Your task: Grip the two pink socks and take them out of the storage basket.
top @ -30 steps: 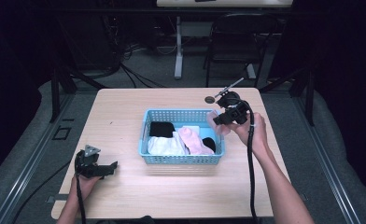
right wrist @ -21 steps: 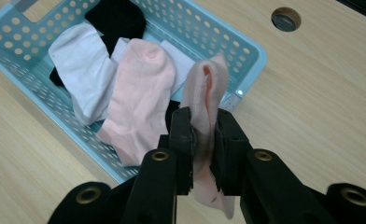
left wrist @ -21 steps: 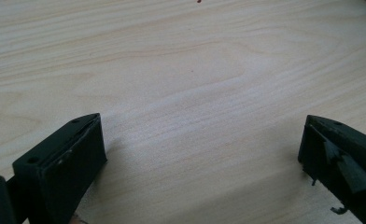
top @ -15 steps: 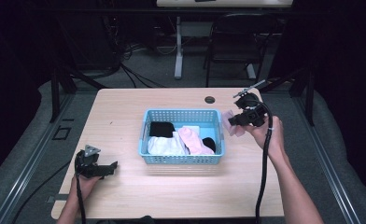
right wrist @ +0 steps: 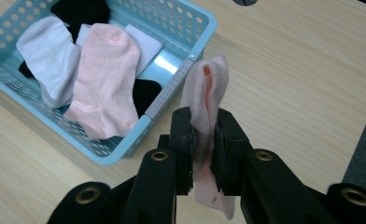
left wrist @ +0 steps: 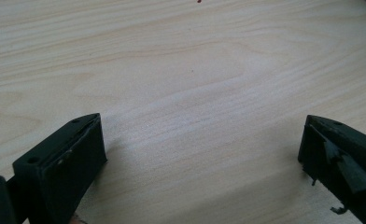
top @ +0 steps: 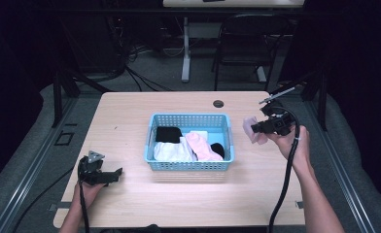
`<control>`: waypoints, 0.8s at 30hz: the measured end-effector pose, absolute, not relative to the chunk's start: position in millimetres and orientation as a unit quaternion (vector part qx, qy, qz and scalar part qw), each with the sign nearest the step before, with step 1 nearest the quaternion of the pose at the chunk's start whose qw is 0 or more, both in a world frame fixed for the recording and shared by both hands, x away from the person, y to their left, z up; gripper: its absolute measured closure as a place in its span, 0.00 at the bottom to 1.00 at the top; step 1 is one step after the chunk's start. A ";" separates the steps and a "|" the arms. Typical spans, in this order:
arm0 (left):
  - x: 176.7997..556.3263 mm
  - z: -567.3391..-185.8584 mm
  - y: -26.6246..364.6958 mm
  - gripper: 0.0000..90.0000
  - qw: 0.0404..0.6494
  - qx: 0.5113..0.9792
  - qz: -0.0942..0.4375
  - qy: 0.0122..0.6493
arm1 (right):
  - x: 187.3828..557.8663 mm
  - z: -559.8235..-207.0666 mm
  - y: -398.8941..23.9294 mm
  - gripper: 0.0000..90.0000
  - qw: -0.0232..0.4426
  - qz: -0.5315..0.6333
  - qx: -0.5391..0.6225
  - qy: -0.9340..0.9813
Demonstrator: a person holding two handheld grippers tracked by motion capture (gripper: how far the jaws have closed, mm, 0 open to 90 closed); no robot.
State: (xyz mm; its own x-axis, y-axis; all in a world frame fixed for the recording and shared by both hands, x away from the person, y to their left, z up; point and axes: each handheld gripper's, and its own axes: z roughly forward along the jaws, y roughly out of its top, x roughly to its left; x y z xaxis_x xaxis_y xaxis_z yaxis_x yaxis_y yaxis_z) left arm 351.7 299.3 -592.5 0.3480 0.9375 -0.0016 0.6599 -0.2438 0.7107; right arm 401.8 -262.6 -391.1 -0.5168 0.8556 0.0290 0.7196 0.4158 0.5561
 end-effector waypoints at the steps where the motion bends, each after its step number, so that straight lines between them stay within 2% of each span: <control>1: 351.7 -592.5 299.4 0.01 0.316 0.758 0.219 0.527 | 401.4 -391.9 -264.1 0.88 0.130 0.260 0.475 0.830; 24: 351.7 -592.5 299.4 0.01 0.317 0.757 0.219 0.527 | 407.8 -448.6 -312.1 0.88 0.097 0.226 0.540 0.805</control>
State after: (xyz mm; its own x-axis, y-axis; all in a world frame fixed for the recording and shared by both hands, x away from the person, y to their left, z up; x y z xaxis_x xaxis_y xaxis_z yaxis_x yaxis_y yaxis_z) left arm 351.7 299.4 -592.5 0.3477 0.9376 -0.0018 0.6599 -0.2433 0.7108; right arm 407.8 -312.1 -448.6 -0.3987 0.9128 0.0890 0.8254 0.3148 0.4687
